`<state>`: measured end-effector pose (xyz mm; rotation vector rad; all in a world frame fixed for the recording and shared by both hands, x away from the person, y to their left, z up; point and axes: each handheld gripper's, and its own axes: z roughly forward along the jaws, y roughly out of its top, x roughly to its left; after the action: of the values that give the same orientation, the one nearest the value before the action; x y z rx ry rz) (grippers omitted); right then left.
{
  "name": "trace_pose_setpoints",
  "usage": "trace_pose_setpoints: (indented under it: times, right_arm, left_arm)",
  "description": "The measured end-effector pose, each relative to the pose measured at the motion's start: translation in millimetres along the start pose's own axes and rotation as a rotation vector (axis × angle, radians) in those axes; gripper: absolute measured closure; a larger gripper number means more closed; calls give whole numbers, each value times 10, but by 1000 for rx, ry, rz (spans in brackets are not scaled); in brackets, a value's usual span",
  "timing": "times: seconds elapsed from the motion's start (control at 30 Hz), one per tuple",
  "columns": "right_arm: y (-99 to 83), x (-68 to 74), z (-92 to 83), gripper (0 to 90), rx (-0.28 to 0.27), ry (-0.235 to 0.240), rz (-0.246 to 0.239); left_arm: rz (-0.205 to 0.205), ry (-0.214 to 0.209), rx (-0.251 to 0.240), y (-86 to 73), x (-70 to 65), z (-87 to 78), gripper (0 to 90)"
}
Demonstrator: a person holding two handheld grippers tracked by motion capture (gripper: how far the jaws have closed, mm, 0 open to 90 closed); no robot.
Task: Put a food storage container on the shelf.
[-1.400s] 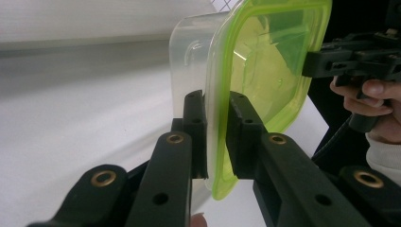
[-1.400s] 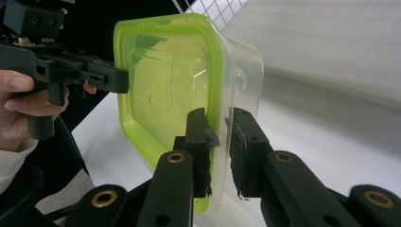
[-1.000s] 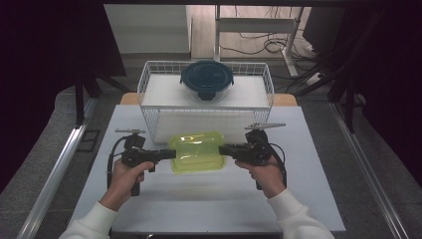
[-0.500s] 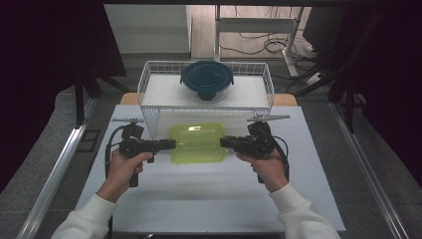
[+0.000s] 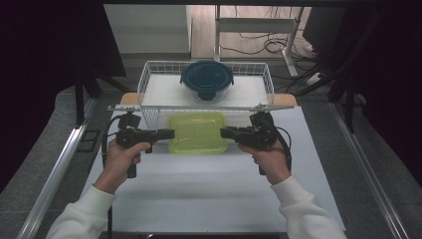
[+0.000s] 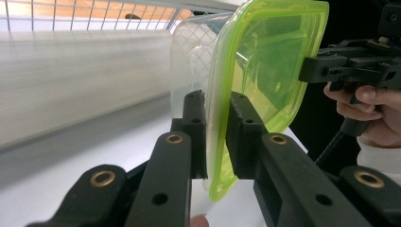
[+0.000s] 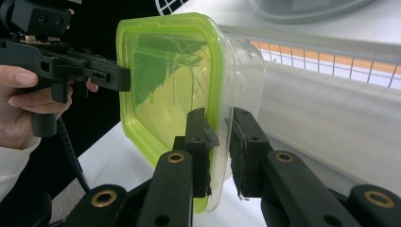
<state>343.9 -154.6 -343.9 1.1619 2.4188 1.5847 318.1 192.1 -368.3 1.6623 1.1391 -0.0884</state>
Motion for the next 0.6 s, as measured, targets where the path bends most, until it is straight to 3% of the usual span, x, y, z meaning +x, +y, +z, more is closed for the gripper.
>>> trace_pose_setpoints:
  times: [0.6]
  right_arm:
    - [337,81,-198,773,-56,-6,-31]
  left_arm:
    - [50,-19,-24,413,-177,-127,793]
